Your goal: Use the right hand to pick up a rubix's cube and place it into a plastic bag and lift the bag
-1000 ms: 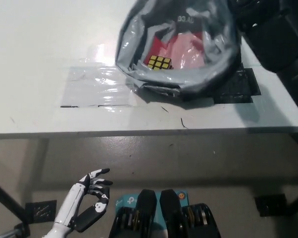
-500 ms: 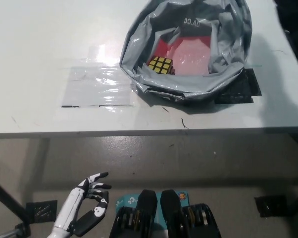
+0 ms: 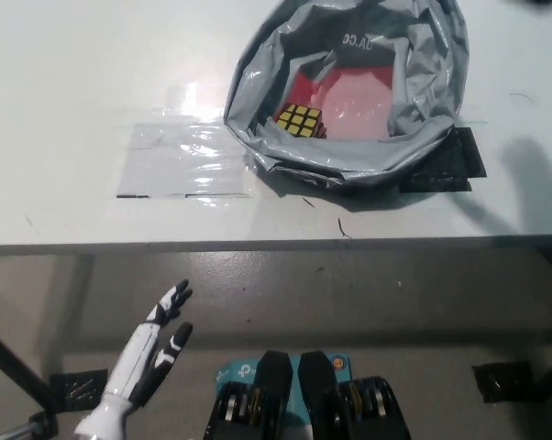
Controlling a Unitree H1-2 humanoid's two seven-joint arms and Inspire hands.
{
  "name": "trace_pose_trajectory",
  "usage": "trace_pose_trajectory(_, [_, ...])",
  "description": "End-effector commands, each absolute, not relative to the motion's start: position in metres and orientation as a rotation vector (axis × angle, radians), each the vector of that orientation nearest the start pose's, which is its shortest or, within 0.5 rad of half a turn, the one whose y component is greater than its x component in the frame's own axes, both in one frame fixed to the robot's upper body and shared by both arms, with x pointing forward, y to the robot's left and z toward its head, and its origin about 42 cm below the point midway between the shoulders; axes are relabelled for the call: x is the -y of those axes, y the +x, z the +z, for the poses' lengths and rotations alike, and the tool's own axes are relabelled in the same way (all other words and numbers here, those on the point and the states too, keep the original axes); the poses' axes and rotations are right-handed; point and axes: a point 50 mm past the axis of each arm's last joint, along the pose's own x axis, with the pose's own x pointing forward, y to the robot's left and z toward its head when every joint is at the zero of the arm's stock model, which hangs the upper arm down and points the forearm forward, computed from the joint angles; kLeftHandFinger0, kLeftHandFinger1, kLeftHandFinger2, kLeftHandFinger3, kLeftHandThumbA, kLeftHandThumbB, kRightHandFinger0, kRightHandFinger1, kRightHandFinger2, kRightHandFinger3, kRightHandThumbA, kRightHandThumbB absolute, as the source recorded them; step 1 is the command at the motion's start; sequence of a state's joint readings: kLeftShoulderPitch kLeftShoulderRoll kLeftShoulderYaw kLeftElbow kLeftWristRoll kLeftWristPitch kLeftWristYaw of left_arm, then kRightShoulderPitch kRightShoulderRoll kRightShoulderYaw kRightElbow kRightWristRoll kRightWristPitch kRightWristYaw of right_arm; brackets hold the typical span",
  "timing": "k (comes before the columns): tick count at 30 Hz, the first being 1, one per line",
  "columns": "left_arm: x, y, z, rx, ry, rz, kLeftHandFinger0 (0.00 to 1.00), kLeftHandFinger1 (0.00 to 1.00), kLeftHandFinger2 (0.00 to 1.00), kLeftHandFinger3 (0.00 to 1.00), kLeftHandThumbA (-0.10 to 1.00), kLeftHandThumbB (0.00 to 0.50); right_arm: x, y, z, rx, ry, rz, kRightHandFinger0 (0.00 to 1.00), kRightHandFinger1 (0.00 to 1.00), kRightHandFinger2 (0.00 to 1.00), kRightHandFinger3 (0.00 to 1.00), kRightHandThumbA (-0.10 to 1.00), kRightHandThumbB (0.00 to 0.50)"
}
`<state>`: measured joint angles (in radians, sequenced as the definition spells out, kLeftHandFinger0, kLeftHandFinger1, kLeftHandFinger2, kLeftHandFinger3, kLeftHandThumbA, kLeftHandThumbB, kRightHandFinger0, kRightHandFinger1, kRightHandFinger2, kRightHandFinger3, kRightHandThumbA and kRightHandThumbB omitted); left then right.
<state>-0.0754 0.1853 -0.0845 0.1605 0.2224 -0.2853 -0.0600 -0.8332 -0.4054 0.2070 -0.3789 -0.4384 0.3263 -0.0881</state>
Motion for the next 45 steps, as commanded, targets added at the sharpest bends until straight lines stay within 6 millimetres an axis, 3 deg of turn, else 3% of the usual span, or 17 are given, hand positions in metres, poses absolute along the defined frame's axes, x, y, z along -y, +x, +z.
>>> trace_pose_trajectory(1, [-0.234,0.363,0.146,0.411,0.299,-0.121,1.0,1.0,1.0,1.0,1.0,0.35,0.228,0.216,0.422,1.348,-0.502,-0.1,1.0,1.0,1.0,1.0,0.91,0.38])
trace_pose_trajectory(6, [-0.24,0.37,0.158,0.442,0.305,-0.103,1.0,1.0,1.0,1.0,1.0,0.379,0.22,0.207,0.36,1.235,-0.469,-0.102,1.0,1.0,1.0,1.0,1.0,0.262])
trace_pose_trajectory(8, [-0.241,0.369,0.159,0.442,0.306,-0.103,1.0,1.0,1.0,1.0,1.0,0.373,0.217,0.206,0.341,1.189,-0.47,-0.109,1.0,1.0,1.0,1.0,1.0,0.244])
trace_pose_trajectory(13, [-0.245,0.366,0.161,0.452,0.298,-0.111,1.0,1.0,1.0,1.0,1.0,0.365,0.21,0.216,0.297,1.12,-0.498,-0.155,1.0,1.0,1.0,1.0,1.0,0.244])
trace_pose_trajectory(15, [-0.246,0.364,0.159,0.452,0.304,-0.113,1.0,1.0,1.0,1.0,1.0,0.334,0.211,0.221,0.285,1.087,-0.51,-0.14,1.0,1.0,1.0,1.0,1.0,0.225])
trace_pose_trajectory(20, [-0.251,0.351,0.148,0.439,0.311,-0.122,1.0,1.0,1.0,1.0,1.0,0.28,0.215,0.249,0.234,0.838,-0.515,-0.085,1.0,1.0,1.0,1.0,1.0,0.315])
trace_pose_trajectory(21, [-0.251,0.35,0.147,0.437,0.31,-0.122,1.0,1.0,1.0,1.0,1.0,0.279,0.215,0.251,0.23,0.823,-0.513,-0.082,1.0,1.0,1.0,1.0,1.0,0.319])
trace_pose_trajectory(23, [-0.251,0.343,0.14,0.415,0.304,-0.124,1.0,1.0,1.0,1.0,1.0,0.291,0.215,0.268,0.198,0.705,-0.501,-0.09,1.0,1.0,1.0,1.0,1.0,0.356])
trace_pose_trajectory(25, [-0.25,0.34,0.136,0.402,0.303,-0.125,1.0,1.0,1.0,1.0,1.0,0.295,0.216,0.274,0.176,0.634,-0.494,-0.085,1.0,1.0,1.0,1.0,1.0,0.349])
trace_pose_trajectory(28, [-0.25,0.332,0.129,0.384,0.3,-0.13,1.0,1.0,1.0,1.0,1.0,0.312,0.22,0.275,0.15,0.546,-0.496,-0.063,1.0,1.0,1.0,1.0,1.0,0.263])
trace_pose_trajectory(29, [-0.25,0.329,0.127,0.378,0.298,-0.131,1.0,1.0,1.0,1.0,1.0,0.317,0.222,0.274,0.142,0.507,-0.487,-0.058,1.0,1.0,1.0,1.0,1.0,0.275])
trace_pose_trajectory(33, [-0.251,0.317,0.119,0.344,0.295,-0.131,1.0,1.0,1.0,1.0,1.0,0.34,0.226,0.272,0.123,0.396,-0.458,-0.04,1.0,1.0,1.0,1.0,1.0,0.276])
trace_pose_trajectory(38, [-0.248,0.303,0.108,0.31,0.286,-0.135,1.0,1.0,1.0,1.0,1.0,0.333,0.228,0.279,0.12,0.363,-0.453,-0.01,1.0,1.0,1.0,1.0,1.0,0.288])
trace_pose_trajectory(42, [-0.246,0.29,0.098,0.286,0.28,-0.138,1.0,1.0,1.0,1.0,1.0,0.345,0.226,0.279,0.113,0.321,-0.419,0.007,1.0,1.0,1.0,1.0,1.0,0.268])
trace_pose_trajectory(45, [-0.247,0.289,0.096,0.281,0.28,-0.134,1.0,1.0,1.0,1.0,1.0,0.337,0.222,0.274,0.1,0.286,-0.407,0.034,1.0,1.0,1.0,1.0,1.0,0.264])
